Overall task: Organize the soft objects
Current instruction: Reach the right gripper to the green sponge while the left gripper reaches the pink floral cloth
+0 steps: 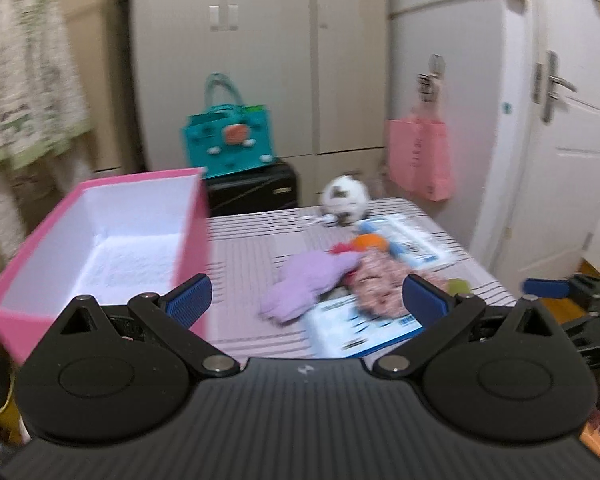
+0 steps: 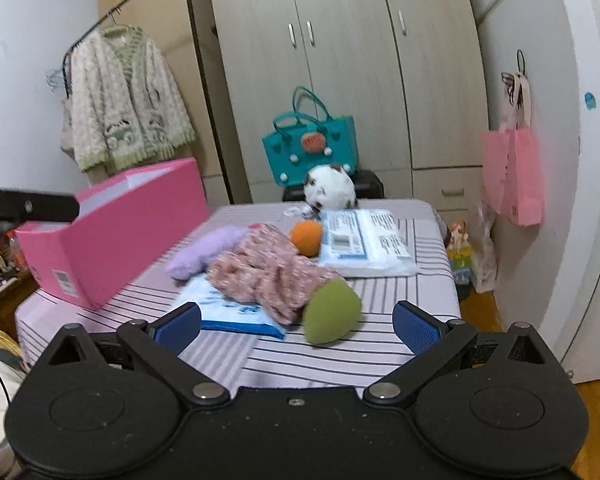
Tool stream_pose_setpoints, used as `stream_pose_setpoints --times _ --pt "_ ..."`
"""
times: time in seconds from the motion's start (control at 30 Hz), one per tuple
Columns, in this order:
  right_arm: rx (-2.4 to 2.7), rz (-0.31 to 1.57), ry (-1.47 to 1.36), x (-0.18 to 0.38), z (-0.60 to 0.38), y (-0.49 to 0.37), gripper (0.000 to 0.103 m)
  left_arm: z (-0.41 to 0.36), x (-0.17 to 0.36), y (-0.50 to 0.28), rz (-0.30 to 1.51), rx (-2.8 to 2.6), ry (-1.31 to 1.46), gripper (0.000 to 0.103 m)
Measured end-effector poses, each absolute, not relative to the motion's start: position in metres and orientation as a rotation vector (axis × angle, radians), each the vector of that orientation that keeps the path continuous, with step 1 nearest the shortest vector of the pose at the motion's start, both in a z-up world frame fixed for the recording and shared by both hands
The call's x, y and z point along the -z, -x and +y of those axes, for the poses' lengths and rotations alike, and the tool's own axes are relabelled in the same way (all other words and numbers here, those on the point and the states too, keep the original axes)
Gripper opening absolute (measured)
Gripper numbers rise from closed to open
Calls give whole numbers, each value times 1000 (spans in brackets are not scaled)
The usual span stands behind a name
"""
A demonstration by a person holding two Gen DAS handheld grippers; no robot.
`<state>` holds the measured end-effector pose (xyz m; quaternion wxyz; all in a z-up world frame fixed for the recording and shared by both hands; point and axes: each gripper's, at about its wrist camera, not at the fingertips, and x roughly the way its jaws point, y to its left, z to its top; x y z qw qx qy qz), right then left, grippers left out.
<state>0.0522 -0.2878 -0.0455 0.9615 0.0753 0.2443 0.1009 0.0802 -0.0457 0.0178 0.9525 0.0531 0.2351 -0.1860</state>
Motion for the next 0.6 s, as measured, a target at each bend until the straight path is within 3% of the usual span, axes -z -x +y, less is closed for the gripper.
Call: stream_pose_setpoints --times 0.3,0.6 --pt "-259 491 -113 57 -297 -73 102 -97 3 -121 518 543 -114 100" --pt "-273 654 -89 81 -303 -110 83 -144 45 -155 612 581 -219 101"
